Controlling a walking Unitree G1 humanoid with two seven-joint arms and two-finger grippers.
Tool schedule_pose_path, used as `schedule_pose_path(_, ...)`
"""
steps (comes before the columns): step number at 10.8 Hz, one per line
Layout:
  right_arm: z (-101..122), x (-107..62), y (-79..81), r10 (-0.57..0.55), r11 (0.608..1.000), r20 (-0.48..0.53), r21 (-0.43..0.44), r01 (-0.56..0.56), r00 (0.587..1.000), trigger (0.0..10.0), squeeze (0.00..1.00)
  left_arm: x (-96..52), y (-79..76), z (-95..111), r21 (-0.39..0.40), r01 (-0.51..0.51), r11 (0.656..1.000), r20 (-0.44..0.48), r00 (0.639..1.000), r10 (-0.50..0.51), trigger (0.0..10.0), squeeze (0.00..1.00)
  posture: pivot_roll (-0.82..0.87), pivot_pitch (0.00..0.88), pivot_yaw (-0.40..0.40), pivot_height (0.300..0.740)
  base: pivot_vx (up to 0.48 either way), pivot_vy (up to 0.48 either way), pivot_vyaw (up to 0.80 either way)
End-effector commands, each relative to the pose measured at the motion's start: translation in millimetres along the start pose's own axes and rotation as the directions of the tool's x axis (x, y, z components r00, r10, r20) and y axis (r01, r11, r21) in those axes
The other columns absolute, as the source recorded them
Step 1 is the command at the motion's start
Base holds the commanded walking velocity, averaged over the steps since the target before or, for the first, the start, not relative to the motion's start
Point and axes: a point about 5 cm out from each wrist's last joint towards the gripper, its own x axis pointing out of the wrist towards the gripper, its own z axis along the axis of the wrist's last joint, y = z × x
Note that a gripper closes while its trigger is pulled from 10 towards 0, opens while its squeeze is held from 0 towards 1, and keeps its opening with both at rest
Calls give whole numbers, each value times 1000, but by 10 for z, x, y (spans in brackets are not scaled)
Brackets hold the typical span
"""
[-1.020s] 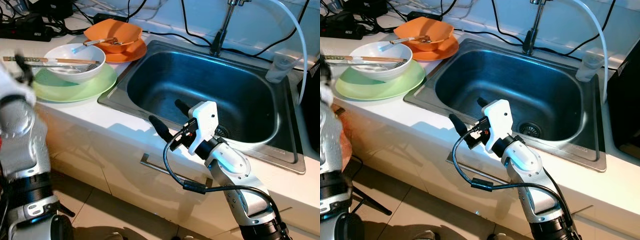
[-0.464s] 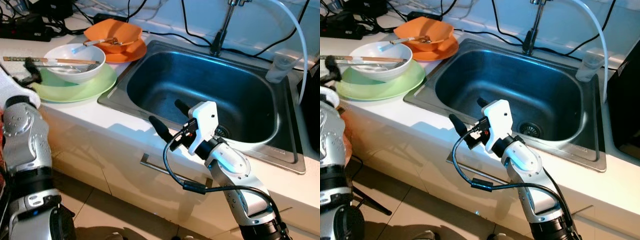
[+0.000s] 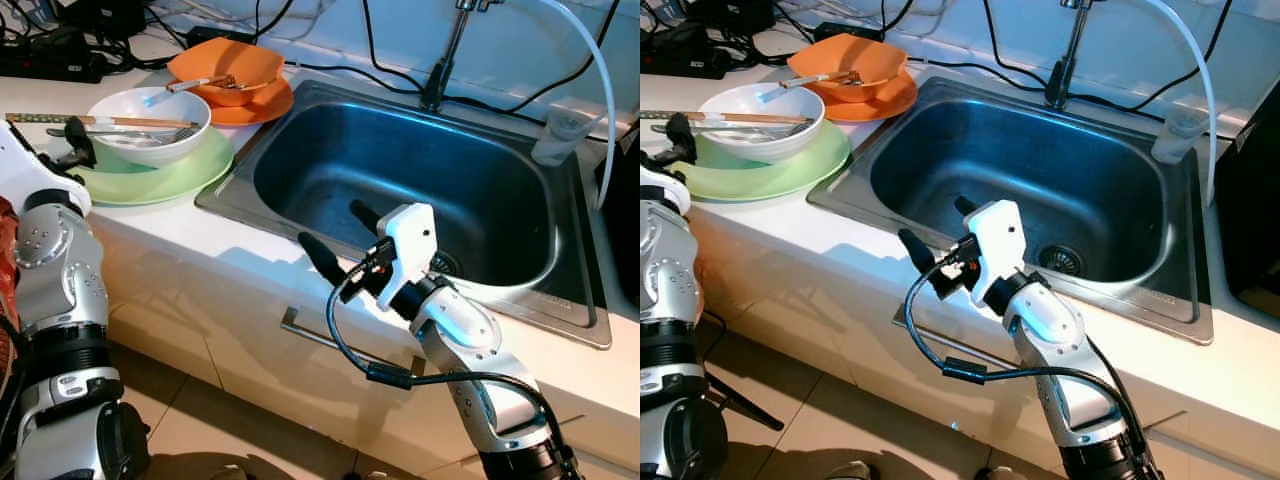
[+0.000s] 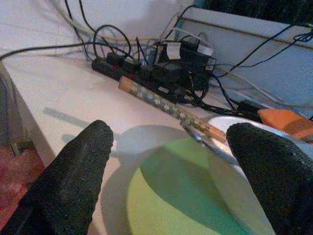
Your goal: Kitchen organization
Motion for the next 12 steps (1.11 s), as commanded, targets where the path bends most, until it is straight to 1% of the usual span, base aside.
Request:
schedule_pose_path(1, 29, -13, 12, 0, 1000, 5, -22, 0, 1000, 10000, 0, 31, -34, 42, -9, 15, 1000, 14, 1000, -15, 10000, 1000, -5, 96, -49, 740, 0, 0, 0)
schedule_pose_path(2, 30, -15, 10, -2, 1000, 5, -21, 2, 1000, 10000, 0, 55, -32, 26, -26, 16, 1000, 2, 1000, -16, 10000, 1000, -6, 97, -49, 740, 0, 0, 0)
schedule_pose_path(3, 29, -18, 11, -4, 1000, 4, -18, 4, 1000, 10000, 0, 80, -91, 19, -40, 53, 998, -7, 999, -53, 10000, 0, -5, 100, -47, 740, 0, 0, 0)
schedule_pose_path(5, 28, -23, 17, -5, 1000, 4, -14, 5, 1000, 10000, 0, 98, -165, 10, -39, 94, 995, -7, 996, -94, 10000, 0, -8, 104, -44, 740, 0, 0, 0)
schedule_pose_path(7, 28, -33, 21, -7, 1000, 3, -13, 7, 1000, 10000, 0, 107, -203, -42, -65, 108, 992, -37, 993, -111, 10000, 0, -14, 105, -43, 740, 0, 0, 0)
schedule_pose_path(8, 27, -38, 21, -8, 1000, 2, -12, 8, 1000, 10000, 0, 109, -216, -51, -74, 120, 990, -37, 992, -123, 10000, 0, -14, 107, -44, 740, 0, 0, 0)
schedule_pose_path(9, 23, -43, 25, -7, 1000, 0, -12, 7, 1000, 10000, 0, 113, -254, -57, -88, 146, 985, -33, 988, -149, 8353, 0, -14, 108, -45, 740, 0, 0, 0)
schedule_pose_path(10, 22, -40, 28, -6, 1000, 0, -12, 6, 1000, 10000, 0, 119, -290, -69, -98, 166, 981, -41, 985, -170, 7059, 0, -13, 109, -44, 740, 0, 0, 0)
schedule_pose_path(11, 23, -36, 34, -4, 1000, 1, -10, 4, 1000, 10000, 0, 125, -307, -77, -103, 176, 979, -45, 982, -181, 7412, 0, -15, 109, -42, 740, 0, 0, 0)
schedule_pose_path(12, 23, -37, 36, -4, 1000, 1, -7, 4, 1000, 10000, 0, 127, -322, -80, -108, 189, 976, -39, 980, -194, 4902, 0, -16, 108, -41, 740, 0, 0, 0)
